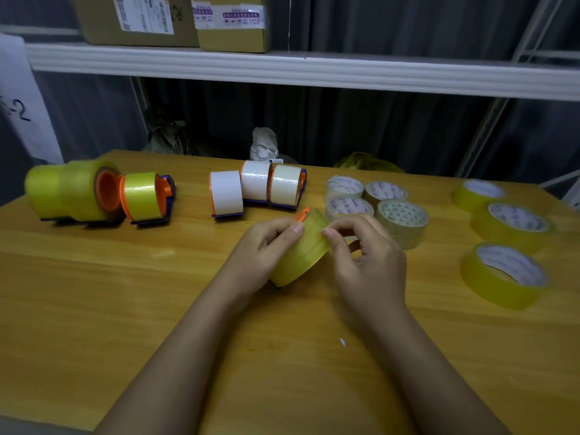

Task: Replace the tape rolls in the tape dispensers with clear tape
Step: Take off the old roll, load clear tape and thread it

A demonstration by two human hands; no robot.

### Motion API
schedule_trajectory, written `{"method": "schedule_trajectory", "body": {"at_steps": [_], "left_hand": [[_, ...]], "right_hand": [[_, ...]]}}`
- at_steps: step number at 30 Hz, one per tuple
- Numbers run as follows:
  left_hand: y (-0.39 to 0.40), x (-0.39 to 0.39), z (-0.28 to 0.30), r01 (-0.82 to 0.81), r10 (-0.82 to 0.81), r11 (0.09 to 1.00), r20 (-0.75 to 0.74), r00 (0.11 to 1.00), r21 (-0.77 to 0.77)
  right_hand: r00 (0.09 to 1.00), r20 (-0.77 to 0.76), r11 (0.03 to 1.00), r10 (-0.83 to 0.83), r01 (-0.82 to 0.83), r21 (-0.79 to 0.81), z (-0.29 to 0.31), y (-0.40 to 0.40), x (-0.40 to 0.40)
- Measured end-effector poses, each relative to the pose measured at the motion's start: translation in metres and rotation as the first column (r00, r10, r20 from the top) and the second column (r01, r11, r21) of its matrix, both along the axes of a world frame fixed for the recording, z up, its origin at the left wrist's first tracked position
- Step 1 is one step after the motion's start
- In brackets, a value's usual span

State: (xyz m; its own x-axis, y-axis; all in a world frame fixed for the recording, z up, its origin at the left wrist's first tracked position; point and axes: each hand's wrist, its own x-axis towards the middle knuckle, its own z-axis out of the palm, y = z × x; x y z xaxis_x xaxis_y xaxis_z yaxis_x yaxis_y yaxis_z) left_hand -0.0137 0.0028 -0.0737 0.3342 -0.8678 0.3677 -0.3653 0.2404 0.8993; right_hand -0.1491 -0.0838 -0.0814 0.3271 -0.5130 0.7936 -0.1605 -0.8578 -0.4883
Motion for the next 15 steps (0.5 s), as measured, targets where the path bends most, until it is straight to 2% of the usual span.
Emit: {"method": "schedule_trajectory", "body": {"at_steps": [3, 6, 10, 15], "left_hand": [[0.0032, -0.0036, 0.0052, 0.088, -0.086, 0.995, -0.049, 0.995, 0.036], [0.0025, -0.0056, 0.0066, 0.105, -0.102, 0.993, -0.055, 0.993, 0.052], [-0.0008, 0.0008, -0.0006, 0.007, -0.008, 0.998, 0.017, 1.0, 0.058], [-0.004, 0.0031, 0.0026, -0.072, 0.071, 0.995, 0.012, 0.997, 0.076]], "right_hand": [[1.0, 0.007, 1.0, -0.016, 0.016, 0.008, -0.0002, -0.0017, -0.0015], [1.0, 0.017, 0.999, -0.007, 0.006, 0.043, -0.001, -0.0033, -0.0006], [0.997, 0.023, 0.985, 0.071, -0.074, 0.157, -0.0038, -0.0081, 0.001], [0.986, 0.045, 0.943, 0.16, -0.166, 0.289, -0.0038, -0.0102, -0.0006]]}}
